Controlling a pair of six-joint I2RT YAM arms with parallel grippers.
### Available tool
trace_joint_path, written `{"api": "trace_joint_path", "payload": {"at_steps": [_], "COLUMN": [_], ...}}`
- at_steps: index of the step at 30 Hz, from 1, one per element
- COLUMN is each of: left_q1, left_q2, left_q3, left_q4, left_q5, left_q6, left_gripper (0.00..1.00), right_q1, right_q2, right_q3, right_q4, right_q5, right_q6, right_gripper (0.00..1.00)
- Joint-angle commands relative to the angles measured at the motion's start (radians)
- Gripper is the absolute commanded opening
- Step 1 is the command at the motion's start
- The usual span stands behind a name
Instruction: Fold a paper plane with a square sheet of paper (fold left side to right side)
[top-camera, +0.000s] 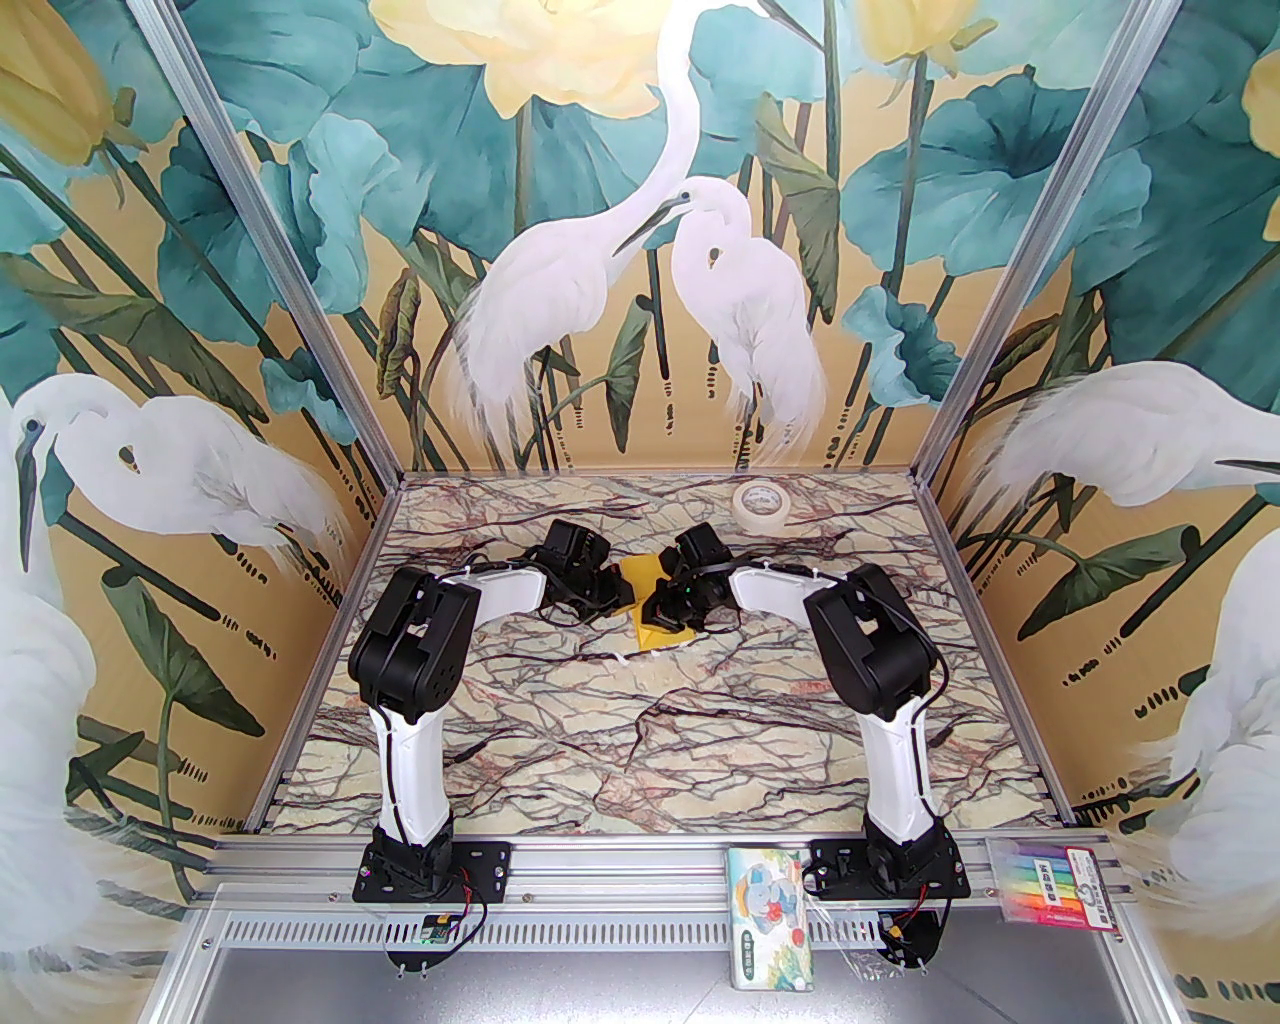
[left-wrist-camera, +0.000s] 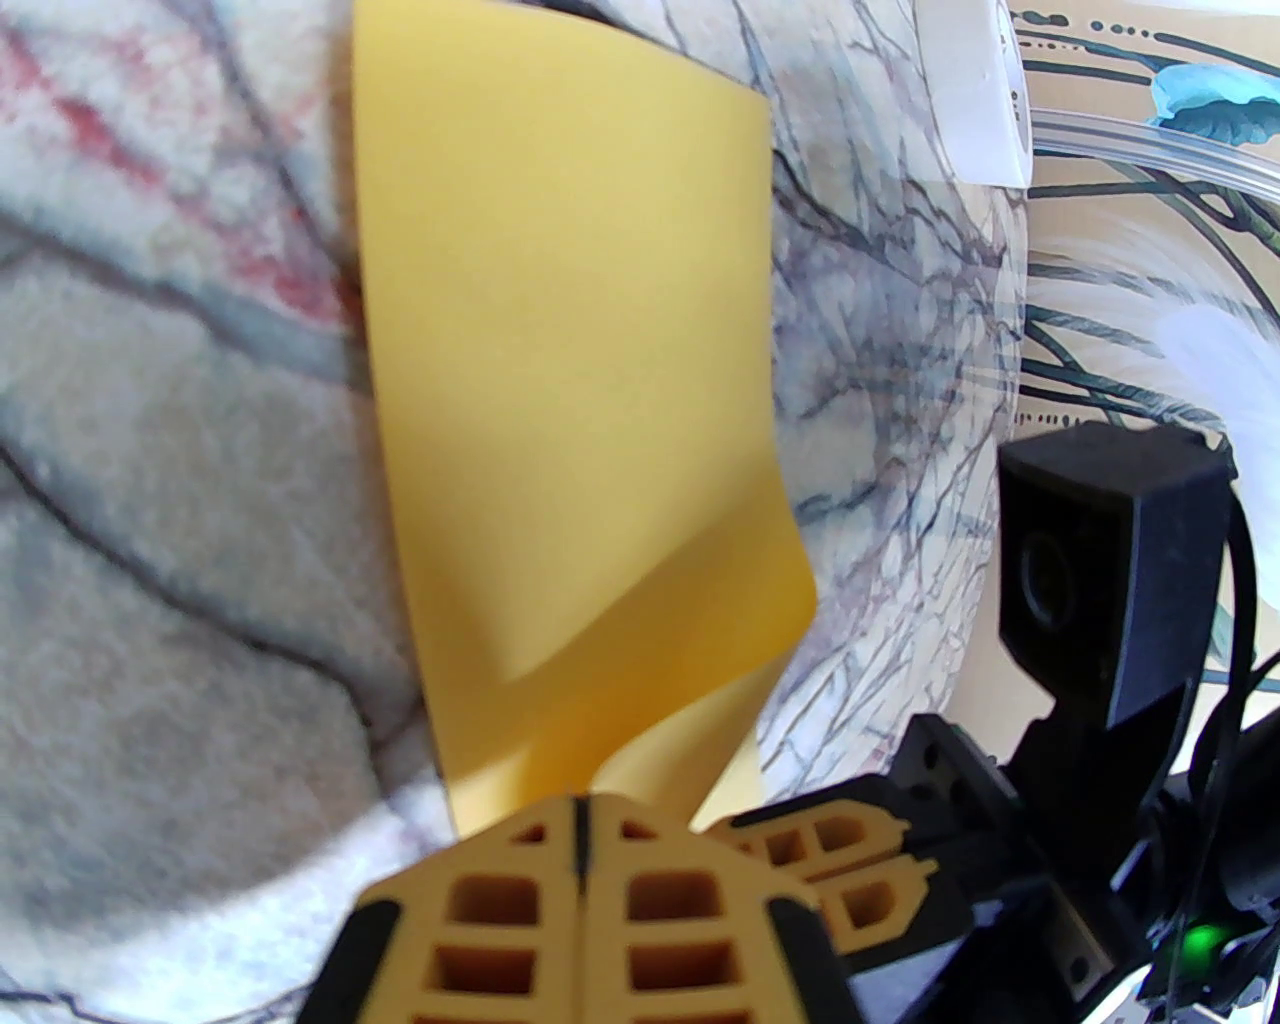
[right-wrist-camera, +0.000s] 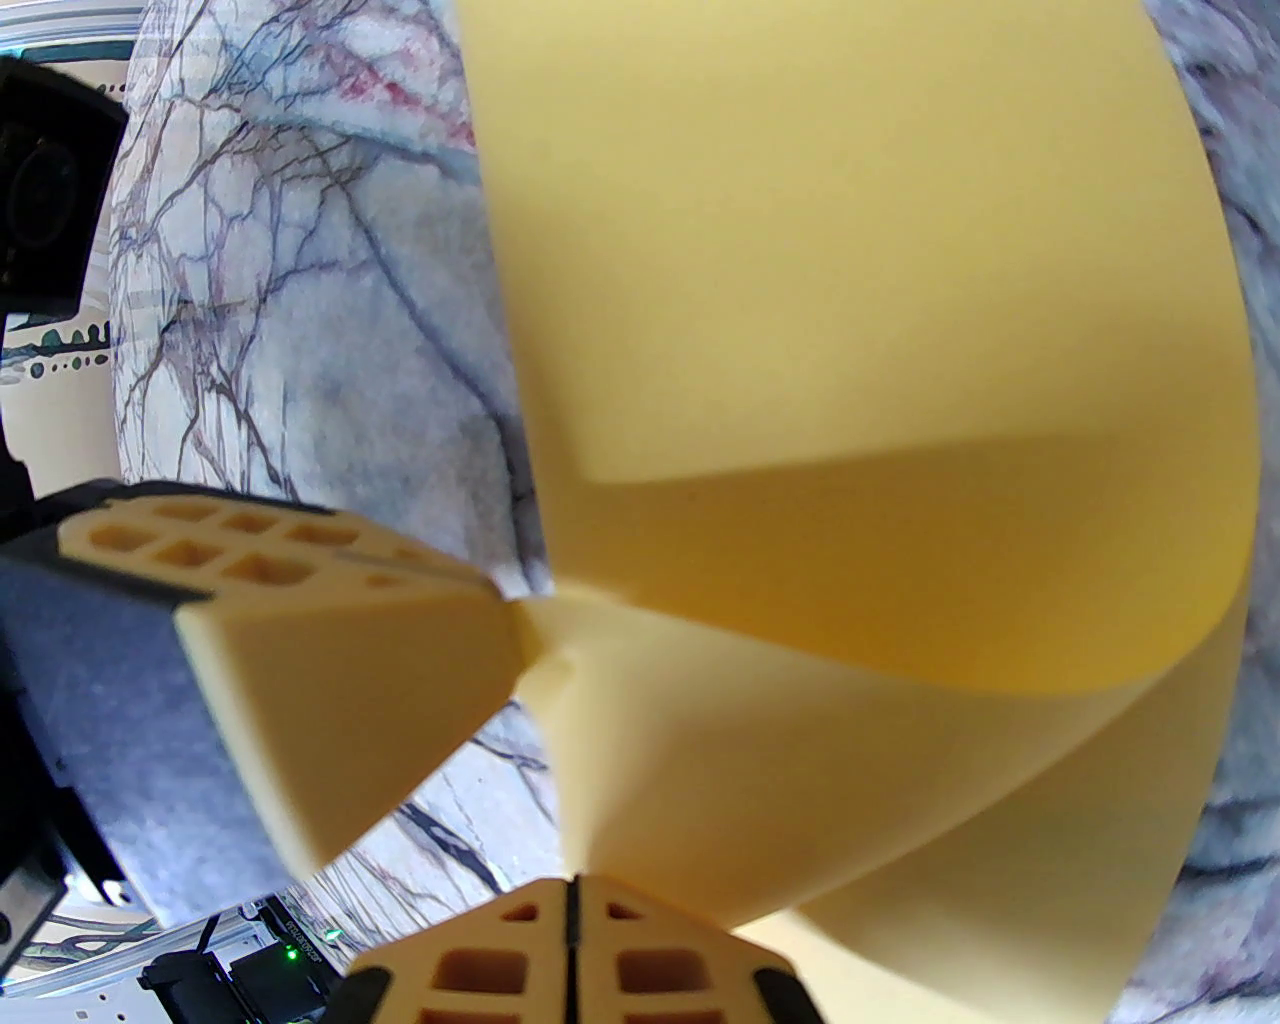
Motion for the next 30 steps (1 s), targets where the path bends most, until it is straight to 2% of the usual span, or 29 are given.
{"api": "trace_joint_path", "payload": {"at_steps": [1,30], "left_q1": [0.007,0.017], "left_q2": [0.020,0.063], "left_q3": [0.005,0.034], "left_q4": [-0.027,-0.051], "left_q5": [-0.030,-0.032], "left_q6": [0.024,0.037], "left_gripper": [0.00,0.00], "right_q1": [0.010,0.027], "right_q2": [-0.020,-0.012], "right_q3": [-0.017,-0.046], "right_q4": [0.011,0.015], "right_q5": [-0.009,-0.008], "right_q6": [-0.001,0.002], "right_gripper": [0.07,0.07]}}
